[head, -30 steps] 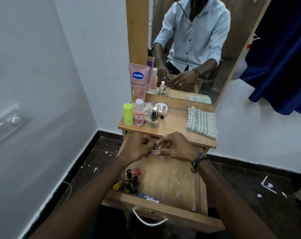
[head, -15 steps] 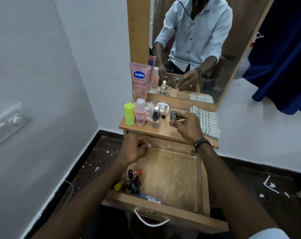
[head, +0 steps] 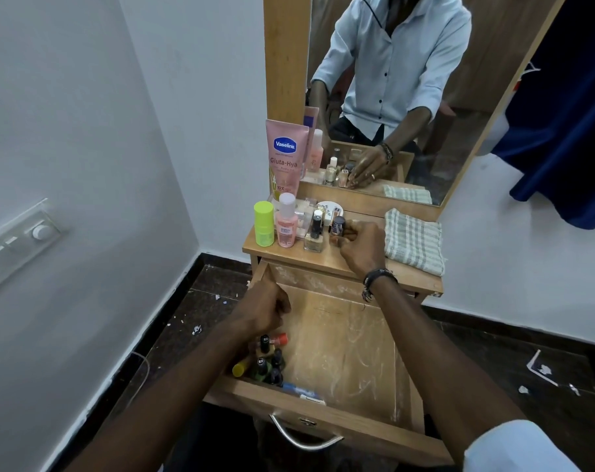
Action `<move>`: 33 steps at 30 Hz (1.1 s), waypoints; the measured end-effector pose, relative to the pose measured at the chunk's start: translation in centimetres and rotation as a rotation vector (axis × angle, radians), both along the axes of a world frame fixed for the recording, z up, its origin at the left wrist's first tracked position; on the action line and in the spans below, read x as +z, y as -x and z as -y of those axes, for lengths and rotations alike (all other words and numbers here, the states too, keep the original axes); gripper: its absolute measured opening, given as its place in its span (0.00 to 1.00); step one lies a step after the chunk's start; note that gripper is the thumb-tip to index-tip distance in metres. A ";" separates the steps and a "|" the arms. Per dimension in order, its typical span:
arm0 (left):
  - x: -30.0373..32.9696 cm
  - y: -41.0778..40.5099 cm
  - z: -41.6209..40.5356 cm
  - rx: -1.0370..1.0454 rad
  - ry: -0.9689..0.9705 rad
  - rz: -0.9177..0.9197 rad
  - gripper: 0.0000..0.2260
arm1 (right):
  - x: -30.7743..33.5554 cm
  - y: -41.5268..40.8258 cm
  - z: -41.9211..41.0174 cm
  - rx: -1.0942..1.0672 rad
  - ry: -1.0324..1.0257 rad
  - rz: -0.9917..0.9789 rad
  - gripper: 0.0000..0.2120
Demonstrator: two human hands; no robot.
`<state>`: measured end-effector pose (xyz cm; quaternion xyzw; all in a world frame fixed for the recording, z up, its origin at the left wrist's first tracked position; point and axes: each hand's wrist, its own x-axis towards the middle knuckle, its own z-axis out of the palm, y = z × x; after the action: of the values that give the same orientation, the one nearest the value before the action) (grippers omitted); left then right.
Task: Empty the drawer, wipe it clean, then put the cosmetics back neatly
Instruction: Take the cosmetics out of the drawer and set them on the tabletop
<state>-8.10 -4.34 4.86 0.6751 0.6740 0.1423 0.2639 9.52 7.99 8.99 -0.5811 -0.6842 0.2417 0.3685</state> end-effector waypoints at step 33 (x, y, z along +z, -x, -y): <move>2.8 -3.2 -1.1 0.510 0.127 1.594 0.07 | -0.7 -4.8 5.6 0.390 0.224 -0.199 0.13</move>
<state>-4.94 -3.25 7.70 0.1831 0.4246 0.5938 0.6585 14.35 2.36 8.33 -0.4486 -0.7126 0.4387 0.3136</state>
